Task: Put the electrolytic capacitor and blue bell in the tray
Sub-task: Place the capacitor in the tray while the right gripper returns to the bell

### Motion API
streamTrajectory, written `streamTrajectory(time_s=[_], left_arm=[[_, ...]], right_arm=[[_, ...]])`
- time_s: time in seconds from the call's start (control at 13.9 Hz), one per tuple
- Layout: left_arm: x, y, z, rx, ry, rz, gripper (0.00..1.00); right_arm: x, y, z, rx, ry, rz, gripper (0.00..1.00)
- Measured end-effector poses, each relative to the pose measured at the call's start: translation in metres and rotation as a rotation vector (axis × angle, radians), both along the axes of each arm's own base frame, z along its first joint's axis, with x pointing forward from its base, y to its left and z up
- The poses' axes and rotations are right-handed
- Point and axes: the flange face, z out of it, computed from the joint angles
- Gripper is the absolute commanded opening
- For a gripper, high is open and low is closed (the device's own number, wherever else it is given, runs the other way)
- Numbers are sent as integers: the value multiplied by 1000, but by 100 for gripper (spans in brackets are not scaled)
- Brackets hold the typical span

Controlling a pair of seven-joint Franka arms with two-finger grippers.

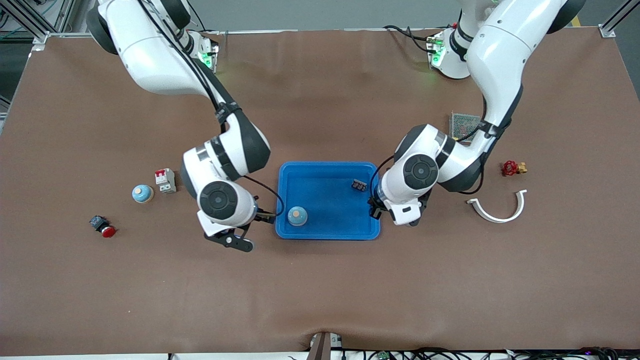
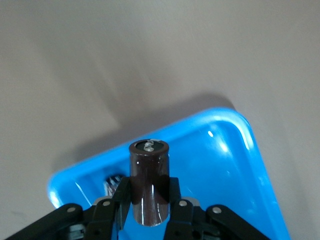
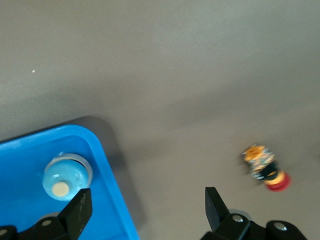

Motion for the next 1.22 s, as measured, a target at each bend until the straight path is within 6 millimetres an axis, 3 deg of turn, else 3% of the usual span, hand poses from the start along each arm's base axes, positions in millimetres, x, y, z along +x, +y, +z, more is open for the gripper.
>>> streamTrajectory(time_s=[0.22, 0.43, 0.57, 0.79, 0.86, 0.93, 1.0, 1.08, 1.22], left_arm=[[-3, -20, -14, -53, -28, 38, 0], [-8, -37, -36, -93, -52, 54, 0], [-13, -45, -56, -103, -48, 50, 0], [-16, -46, -78, -105, -33, 54, 3], [-15, -45, -80, -103, -31, 55, 28], [-15, -44, -80, -104, -32, 56, 65], [-14, -44, -80, -104, -34, 57, 87], [-13, -43, -79, -103, -35, 59, 100], [-10, -41, -77, -103, -42, 63, 100]], right_arm=[[15, -43, 38, 36, -18, 107, 100], [27, -93, 63, 66, -23, 227, 100], [34, -133, 71, 83, -17, 298, 100], [41, -212, 73, 108, 2, 370, 100], [42, -240, 73, 114, 8, 368, 100], [42, -266, 71, 119, 16, 357, 100], [41, -287, 68, 123, 24, 338, 100], [40, -305, 66, 124, 29, 317, 100], [38, -336, 64, 126, 31, 279, 100]])
